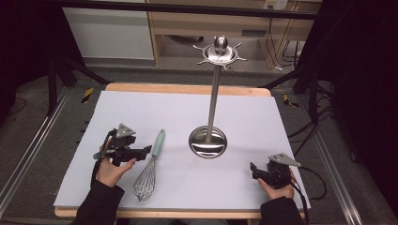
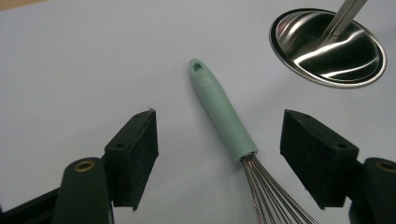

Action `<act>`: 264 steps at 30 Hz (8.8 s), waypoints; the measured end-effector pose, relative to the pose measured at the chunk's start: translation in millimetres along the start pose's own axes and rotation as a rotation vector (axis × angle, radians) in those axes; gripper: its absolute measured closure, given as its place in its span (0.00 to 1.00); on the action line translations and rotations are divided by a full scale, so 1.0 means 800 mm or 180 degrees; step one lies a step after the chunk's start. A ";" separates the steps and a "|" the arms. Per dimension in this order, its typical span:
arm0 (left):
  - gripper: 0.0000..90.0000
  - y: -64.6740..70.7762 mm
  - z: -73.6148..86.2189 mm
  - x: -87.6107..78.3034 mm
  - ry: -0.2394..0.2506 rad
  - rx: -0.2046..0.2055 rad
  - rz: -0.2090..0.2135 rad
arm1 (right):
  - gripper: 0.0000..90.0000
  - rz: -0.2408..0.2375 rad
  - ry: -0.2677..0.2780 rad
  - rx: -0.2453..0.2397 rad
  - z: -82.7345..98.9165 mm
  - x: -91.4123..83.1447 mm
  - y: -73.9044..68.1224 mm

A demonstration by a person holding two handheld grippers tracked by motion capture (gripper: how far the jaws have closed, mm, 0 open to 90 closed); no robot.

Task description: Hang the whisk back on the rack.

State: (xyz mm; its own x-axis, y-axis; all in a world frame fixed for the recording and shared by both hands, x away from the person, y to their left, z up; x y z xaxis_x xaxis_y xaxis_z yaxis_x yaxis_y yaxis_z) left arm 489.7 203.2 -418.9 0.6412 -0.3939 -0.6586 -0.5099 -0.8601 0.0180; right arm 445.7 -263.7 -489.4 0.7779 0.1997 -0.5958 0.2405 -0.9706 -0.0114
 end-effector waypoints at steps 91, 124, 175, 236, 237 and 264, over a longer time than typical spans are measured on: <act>0.61 0.020 0.005 0.071 -0.1263 0.0150 0.0181 | 0.33 -0.0216 -0.0175 -0.0133 0.001 0.007 -0.005; 0.72 0.044 -0.004 0.093 -0.1748 0.0108 0.0188 | 0.34 -0.0248 -0.0199 -0.0137 0.001 0.007 -0.005; 0.77 0.043 0.003 -0.037 -0.0028 -0.0022 0.0335 | 0.36 -0.0289 -0.0211 -0.0118 0.001 0.005 -0.005; 0.77 0.147 -0.111 -0.096 0.1416 0.0493 0.0808 | 0.35 -0.0288 -0.0150 -0.0153 -0.001 0.004 -0.005; 0.77 0.150 -0.114 -0.095 0.1415 0.0513 0.0818 | 0.35 -0.0286 -0.0152 -0.0147 -0.001 0.004 -0.005; 0.77 0.200 -0.192 -0.072 0.1451 0.0675 0.0981 | 0.35 -0.0326 -0.0115 -0.0113 -0.002 0.003 -0.004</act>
State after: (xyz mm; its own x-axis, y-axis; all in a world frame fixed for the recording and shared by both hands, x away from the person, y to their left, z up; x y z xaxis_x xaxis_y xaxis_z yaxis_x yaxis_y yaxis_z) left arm 459.6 38.5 -262.7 0.6030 -0.7555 -0.2561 -0.7853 -0.6186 -0.0243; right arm 447.9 -260.2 -489.2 0.7269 0.2920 -0.6216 0.3386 -0.9398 -0.0455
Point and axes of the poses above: each handheld gripper's, and its own axes: x roughly forward along the jaws, z roughly out of its underside, y roughly to its right, the point moved 2 cm from there along x, roughly forward along the jaws
